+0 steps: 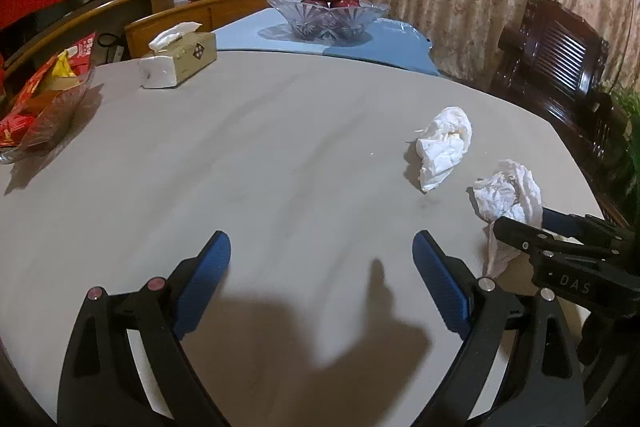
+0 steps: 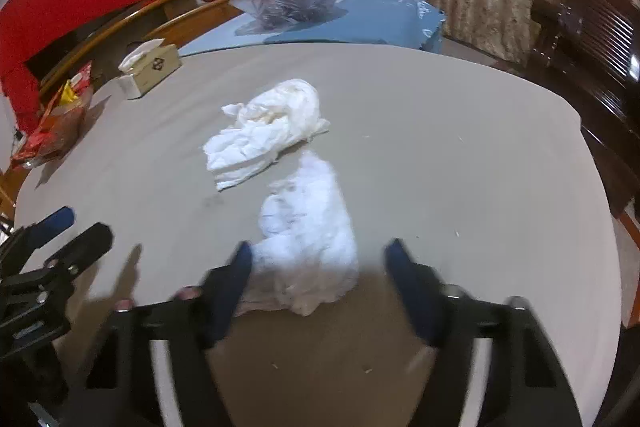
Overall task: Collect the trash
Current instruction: 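Grasp one white tissue with the left gripper while the right gripper grasps the other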
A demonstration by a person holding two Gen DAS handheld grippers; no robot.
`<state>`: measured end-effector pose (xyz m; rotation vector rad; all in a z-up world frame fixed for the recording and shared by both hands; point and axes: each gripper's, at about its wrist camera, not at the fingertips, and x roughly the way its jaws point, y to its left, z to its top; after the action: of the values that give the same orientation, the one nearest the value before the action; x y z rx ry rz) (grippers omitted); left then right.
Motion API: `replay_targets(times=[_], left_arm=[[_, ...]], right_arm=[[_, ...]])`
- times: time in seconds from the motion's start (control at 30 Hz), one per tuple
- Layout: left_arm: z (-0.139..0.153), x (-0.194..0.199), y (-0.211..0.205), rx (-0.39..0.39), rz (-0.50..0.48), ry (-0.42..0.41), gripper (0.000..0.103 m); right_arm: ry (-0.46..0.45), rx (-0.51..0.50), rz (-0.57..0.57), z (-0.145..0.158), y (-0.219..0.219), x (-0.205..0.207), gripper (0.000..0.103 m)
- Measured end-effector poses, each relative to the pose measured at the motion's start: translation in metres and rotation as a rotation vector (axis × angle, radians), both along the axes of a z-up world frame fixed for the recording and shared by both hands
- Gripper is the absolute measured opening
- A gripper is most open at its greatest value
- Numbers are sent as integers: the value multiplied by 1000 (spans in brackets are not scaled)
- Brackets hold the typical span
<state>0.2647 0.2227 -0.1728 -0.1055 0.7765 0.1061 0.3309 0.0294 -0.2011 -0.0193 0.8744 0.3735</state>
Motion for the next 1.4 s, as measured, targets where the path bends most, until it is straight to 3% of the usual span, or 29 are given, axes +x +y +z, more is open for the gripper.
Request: replay_targets(times=[0.1,0.17,0.43,0.73,0.8,0.93,0.97,1.17,1.4], left_arm=[[0,8,-5,-4,-11,4,90],[0,15,-10,-7,-22,4,90],[1,58,-40,-20,-87,6,88],[-16,110,-60,-40,-129,84,71],[-19,114,-63,-40,-144,101,63],[-18,116,-71,-60,-199,108,20],[-17,115,-73,-66,-201,111,14],[-1,90,-82,-104,-199,67,9],[30,43,-96,-88,-205,8,9]], right_arm=[[1,12,13,0,-2,1,24],[6,24,13,0,-6,2,18],[-22,16,-52,8,-36,14,18],[-26,-1,-103,10,-65,28,18],[-22,1,-106,8,-67,29,18],[-19,15,-110,9,-69,26,18],[-22,18,-109,10,-69,24,18],[-38,36,-102,23,-75,9,18],[-53,88,-111,43,-88,-17,18]])
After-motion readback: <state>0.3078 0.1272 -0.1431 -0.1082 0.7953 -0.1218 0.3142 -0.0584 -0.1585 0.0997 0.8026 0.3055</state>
